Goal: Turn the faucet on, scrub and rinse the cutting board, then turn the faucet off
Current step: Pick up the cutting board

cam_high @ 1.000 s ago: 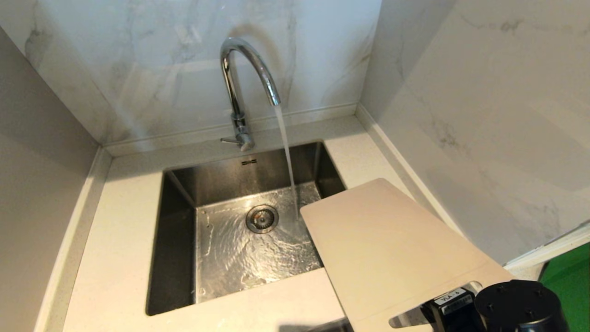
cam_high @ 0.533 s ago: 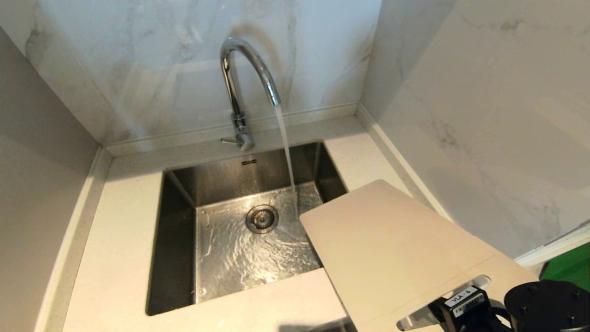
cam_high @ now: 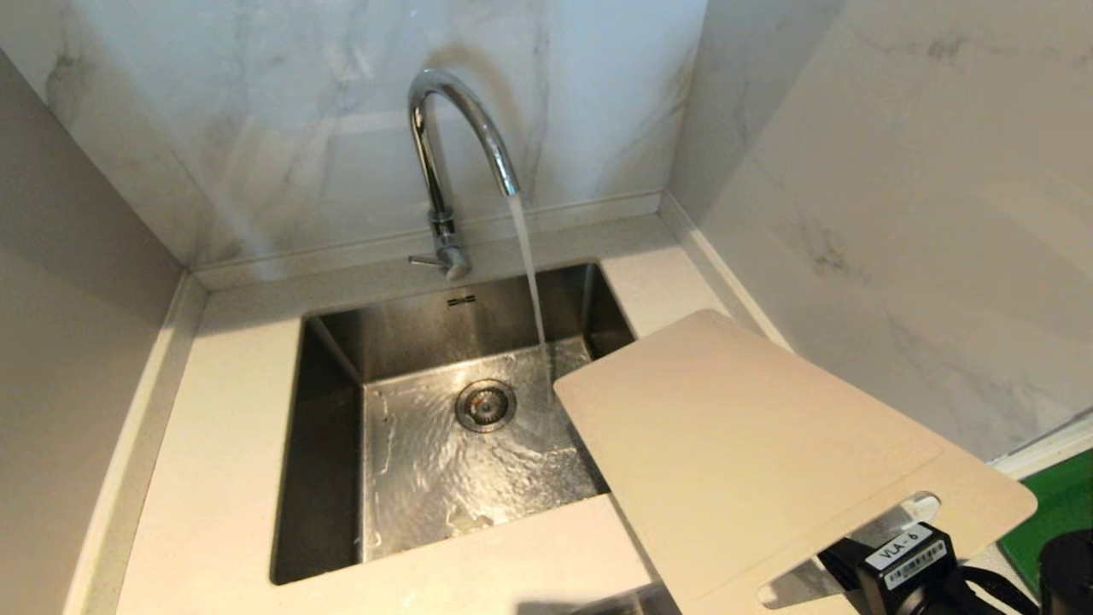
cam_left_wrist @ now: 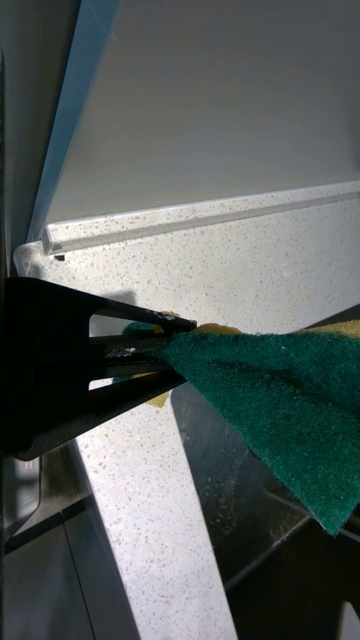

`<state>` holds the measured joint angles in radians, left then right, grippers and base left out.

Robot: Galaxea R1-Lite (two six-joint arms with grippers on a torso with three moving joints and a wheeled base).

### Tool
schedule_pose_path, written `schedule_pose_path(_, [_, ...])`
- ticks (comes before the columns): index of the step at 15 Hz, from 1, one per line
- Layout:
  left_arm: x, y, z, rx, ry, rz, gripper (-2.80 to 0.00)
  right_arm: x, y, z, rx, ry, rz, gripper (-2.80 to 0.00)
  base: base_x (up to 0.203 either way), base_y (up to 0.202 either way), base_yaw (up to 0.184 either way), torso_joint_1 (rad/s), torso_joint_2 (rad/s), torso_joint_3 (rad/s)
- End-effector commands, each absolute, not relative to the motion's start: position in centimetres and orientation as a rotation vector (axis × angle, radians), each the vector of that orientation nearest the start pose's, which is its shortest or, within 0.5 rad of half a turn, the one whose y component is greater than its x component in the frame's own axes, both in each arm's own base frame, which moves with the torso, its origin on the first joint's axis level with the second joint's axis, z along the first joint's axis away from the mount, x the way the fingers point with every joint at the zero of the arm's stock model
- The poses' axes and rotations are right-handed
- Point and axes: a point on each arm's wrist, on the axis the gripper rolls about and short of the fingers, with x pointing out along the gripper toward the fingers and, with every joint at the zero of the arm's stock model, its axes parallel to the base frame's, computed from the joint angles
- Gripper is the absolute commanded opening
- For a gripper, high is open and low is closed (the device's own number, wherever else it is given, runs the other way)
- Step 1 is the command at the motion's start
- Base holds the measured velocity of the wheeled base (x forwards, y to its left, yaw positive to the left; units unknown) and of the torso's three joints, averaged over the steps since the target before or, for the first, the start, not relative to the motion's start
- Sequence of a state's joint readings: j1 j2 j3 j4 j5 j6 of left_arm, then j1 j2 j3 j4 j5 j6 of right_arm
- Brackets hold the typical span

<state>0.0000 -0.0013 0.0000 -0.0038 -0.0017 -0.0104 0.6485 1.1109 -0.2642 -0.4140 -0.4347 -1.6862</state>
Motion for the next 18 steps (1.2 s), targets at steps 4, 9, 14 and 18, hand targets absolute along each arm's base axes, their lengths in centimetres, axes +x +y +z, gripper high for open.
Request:
schedule_pose_path(4, [-2.27, 0.0, 7.55, -0.011, -0.003, -0.002, -2.8, 9.82, 6.28, 15.07, -1.857, 0.056, 0.446, -2.8, 0.0, 0.0, 0.0, 0.0, 0.0, 0.0])
schedule_pose_path(9, [-2.27, 0.0, 7.55, -0.011, -0.003, -0.002, -2.8, 9.8, 6.48, 15.05, -1.842, 0.003, 0.524, -2.8, 0.0, 0.0, 0.0, 0.0, 0.0, 0.0])
schedule_pose_path(14, [-2.27, 0.0, 7.54, -0.01, -0.002, -0.002, -2.8, 9.9, 6.78, 15.19, -1.819, -0.058, 0.602, -2.8, 0.0, 0.0, 0.0, 0.0, 0.0, 0.0])
schedule_pose_path(18, [-2.27, 0.0, 7.55, -0.011, -0.003, -0.002, -2.8, 10.01, 7.09, 15.71, -1.808, -0.082, 0.714, -2.8, 0.0, 0.0, 0.0, 0.0, 0.0, 0.0])
